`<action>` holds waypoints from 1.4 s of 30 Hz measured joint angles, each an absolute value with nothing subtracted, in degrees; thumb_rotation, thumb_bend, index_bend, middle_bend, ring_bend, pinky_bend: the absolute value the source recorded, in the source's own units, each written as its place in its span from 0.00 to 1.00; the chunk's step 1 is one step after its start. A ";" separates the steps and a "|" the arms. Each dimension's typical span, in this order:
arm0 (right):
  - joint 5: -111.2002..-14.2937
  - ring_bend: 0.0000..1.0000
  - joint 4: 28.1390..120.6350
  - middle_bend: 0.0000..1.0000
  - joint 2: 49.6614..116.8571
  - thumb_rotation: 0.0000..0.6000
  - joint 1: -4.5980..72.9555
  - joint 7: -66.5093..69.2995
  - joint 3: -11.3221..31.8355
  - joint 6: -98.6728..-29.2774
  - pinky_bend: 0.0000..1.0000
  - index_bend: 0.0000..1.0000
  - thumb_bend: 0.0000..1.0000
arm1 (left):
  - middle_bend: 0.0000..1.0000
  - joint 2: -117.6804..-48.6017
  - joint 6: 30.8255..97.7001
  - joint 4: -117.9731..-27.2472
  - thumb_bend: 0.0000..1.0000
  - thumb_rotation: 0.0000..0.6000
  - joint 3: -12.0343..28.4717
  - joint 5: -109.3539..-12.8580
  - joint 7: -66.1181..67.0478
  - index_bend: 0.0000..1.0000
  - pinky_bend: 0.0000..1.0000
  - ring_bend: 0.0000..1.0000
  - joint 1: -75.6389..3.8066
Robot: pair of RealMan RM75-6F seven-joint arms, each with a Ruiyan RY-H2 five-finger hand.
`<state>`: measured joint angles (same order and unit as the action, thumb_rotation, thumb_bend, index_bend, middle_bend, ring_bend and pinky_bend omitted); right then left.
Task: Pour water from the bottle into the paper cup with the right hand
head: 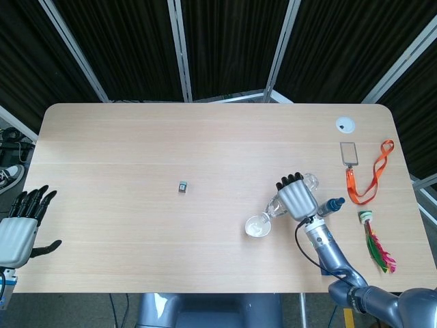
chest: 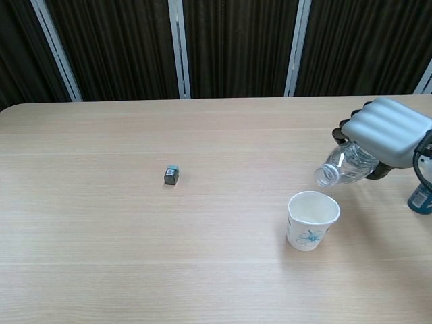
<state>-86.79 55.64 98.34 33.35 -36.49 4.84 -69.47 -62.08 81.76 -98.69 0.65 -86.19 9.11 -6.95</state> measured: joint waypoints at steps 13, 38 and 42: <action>-89.14 0.52 52.37 0.57 99.42 1.00 33.56 -37.64 4.13 -71.79 0.45 0.54 0.50 | 0.00 -62.02 81.71 -98.73 0.00 1.00 0.64 -86.11 9.07 0.06 0.00 0.00 -6.97; -89.78 0.52 50.38 0.57 99.92 1.00 33.70 -38.53 4.34 -72.64 0.45 0.54 0.50 | 0.00 -61.89 81.76 -98.81 0.00 1.00 0.61 -86.14 8.95 0.06 0.00 0.00 -6.97; -90.00 0.52 50.08 0.57 99.94 1.00 33.74 -38.52 4.27 -72.80 0.45 0.54 0.50 | 0.00 -61.89 81.77 -98.82 0.00 1.00 0.61 -86.13 8.91 0.06 0.00 0.00 -6.95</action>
